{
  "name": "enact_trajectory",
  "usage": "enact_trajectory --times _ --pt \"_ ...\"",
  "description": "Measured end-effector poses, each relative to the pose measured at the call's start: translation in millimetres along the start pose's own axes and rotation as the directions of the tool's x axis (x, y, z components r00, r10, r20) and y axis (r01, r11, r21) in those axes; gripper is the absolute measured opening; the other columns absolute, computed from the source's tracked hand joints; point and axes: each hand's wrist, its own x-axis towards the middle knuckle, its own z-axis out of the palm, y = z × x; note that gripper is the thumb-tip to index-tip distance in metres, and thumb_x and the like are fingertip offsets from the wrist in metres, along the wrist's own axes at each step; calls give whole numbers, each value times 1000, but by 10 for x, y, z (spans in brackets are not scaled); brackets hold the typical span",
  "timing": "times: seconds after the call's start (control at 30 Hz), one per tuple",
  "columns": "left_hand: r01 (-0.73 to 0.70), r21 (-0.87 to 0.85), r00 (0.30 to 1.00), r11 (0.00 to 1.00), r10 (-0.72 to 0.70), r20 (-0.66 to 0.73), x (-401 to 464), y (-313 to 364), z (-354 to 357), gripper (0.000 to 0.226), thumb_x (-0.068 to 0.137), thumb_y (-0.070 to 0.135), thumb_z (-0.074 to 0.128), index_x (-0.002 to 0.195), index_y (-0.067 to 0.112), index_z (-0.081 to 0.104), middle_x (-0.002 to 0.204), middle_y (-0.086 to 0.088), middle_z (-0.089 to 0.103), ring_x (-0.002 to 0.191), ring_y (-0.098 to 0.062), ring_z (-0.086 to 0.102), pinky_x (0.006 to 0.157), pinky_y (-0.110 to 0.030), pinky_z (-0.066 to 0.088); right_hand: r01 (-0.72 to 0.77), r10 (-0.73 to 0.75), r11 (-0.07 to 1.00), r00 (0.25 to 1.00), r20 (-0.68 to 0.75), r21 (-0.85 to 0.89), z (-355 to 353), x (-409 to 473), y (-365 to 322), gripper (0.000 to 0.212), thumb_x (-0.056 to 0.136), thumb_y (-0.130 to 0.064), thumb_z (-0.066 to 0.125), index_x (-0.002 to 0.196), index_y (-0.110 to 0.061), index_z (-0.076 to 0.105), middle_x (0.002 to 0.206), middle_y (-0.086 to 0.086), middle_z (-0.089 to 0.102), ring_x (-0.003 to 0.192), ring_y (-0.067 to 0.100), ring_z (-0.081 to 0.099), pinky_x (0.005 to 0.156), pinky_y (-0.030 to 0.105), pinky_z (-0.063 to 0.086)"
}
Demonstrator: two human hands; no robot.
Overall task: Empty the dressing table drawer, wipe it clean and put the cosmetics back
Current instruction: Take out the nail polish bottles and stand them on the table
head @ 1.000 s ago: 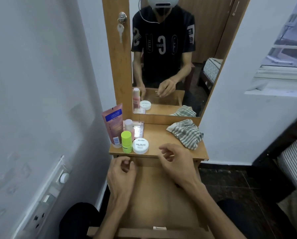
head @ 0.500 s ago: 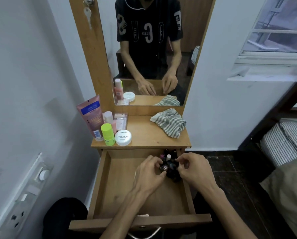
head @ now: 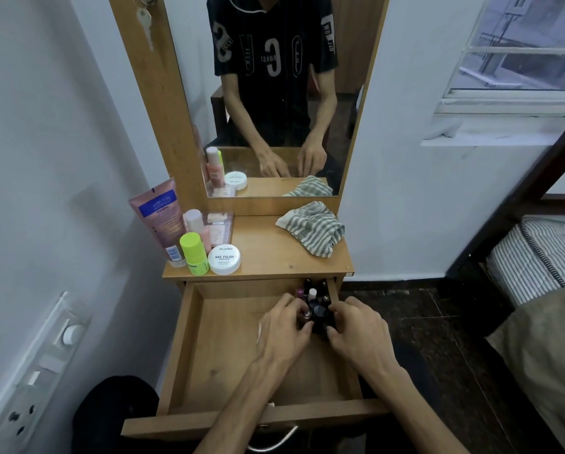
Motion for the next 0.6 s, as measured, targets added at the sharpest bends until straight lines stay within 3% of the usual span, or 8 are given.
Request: enact_trajectory --times 0.27,0.43,0.53,0.6 --pt "8 8 1000 1000 -8 -17 -13 -5 -6 16 80 36 71 92 28 65 99 12 63 88 -13 65 67 -29 45 -1 1 1000 1000 -6 2 23 -20 -23 22 88 -39 75 107 -27 76 91 -17 51 74 2 50 59 11 29" --pt "32 -15 998 999 -33 -50 -34 -61 -60 28 76 35 70 103 28 72 100 13 65 90 -12 66 73 -27 50 -28 28 999 1000 -5 -29 16 -82 -39 24 86 -47 76 103 -29 74 99 -17 55 81 3 55 66 18 38" --pt "58 -8 997 998 -59 -51 -73 -109 -115 27 75 39 66 99 30 74 96 14 63 87 -10 66 72 -26 51 -51 51 996 999 7 -73 37 -115 -49 31 87 -49 75 108 -27 74 108 -11 62 90 9 63 72 23 47" --pt "74 -9 995 997 -74 -65 -103 -145 -175 26 74 40 64 95 31 75 93 15 63 85 -10 66 70 -28 52 -52 52 995 999 -1 -85 54 -128 -74 31 88 -49 74 109 -27 74 109 -10 63 92 9 63 71 23 44"
